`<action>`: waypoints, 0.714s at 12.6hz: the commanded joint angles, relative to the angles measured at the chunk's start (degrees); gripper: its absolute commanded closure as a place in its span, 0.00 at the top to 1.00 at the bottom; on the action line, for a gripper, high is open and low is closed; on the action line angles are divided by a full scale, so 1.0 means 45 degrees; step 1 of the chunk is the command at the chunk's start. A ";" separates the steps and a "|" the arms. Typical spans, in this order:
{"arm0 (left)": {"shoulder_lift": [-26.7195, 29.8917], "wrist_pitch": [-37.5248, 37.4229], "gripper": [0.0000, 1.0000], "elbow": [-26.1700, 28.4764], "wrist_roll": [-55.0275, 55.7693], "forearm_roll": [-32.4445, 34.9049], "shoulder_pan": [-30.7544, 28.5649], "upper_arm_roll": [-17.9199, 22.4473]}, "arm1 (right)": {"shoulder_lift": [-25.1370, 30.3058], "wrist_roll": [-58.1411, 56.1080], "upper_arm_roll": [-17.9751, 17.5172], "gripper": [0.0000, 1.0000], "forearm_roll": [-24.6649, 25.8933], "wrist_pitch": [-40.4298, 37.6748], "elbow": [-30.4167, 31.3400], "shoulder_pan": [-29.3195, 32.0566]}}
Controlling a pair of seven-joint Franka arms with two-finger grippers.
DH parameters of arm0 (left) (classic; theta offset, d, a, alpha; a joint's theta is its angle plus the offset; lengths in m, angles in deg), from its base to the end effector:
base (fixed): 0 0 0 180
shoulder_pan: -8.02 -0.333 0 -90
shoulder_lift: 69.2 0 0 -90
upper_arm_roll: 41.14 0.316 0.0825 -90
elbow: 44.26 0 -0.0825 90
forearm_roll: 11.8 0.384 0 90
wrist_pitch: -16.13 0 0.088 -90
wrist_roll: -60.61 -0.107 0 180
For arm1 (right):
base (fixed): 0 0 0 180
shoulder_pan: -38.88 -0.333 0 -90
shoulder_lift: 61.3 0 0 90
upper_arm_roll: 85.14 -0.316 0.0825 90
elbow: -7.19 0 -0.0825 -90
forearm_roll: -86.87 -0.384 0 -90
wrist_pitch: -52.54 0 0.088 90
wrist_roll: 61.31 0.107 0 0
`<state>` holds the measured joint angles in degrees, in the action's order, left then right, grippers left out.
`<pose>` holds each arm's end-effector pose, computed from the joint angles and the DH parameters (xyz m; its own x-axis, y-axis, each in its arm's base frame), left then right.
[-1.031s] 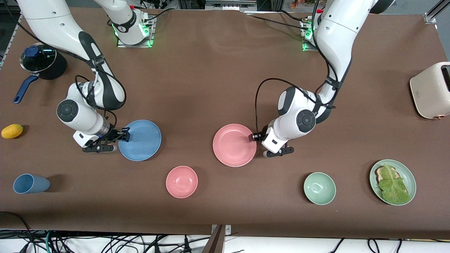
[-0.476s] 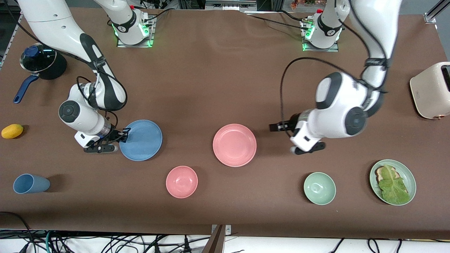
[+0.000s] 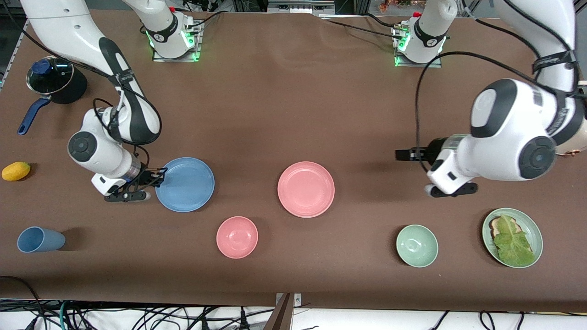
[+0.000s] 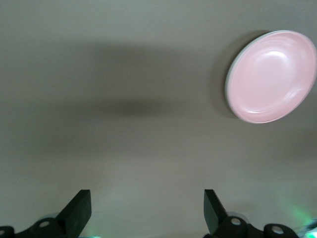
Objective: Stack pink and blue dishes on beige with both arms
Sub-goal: 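Open the left gripper and withdraw while the right gripper grasps the blue plate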
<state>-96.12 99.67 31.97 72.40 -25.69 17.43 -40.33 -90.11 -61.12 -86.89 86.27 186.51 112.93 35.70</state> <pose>0.6452 -0.1275 0.4432 0.9276 0.0346 -0.3720 0.0987 -0.9830 0.1548 0.6407 0.0542 0.2518 0.9974 0.0718 -0.0101 0.0715 -0.9972 -0.0221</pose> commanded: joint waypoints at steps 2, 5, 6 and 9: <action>0.0629 -0.0909 1.00 -0.0006 -0.1858 0.2201 -0.1036 -0.0062 | 0.0054 -0.0061 -0.0334 0.00 -0.0122 -0.4370 -0.3432 -0.0268; 0.0923 -0.0909 1.00 -0.0026 -0.1781 0.2812 -0.1019 -0.0082 | 0.0054 0.0715 -0.0413 0.00 -0.0181 -0.5471 -0.4647 -0.1183; 0.0924 -0.0909 1.00 -0.0026 -0.1761 0.2793 -0.0999 -0.0082 | 0.0054 0.1436 -0.0413 0.00 -0.0181 -0.5570 -0.4882 -0.1651; 0.0943 -0.0908 1.00 -0.0569 -0.1742 0.2714 -0.1154 0.0054 | -0.0315 0.4071 -0.0394 0.00 -0.0862 -0.5202 -0.5099 -0.3369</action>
<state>-92.60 96.50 31.68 64.93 -14.85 12.56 -40.43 -89.54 -48.82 -88.99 84.40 163.22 92.11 24.52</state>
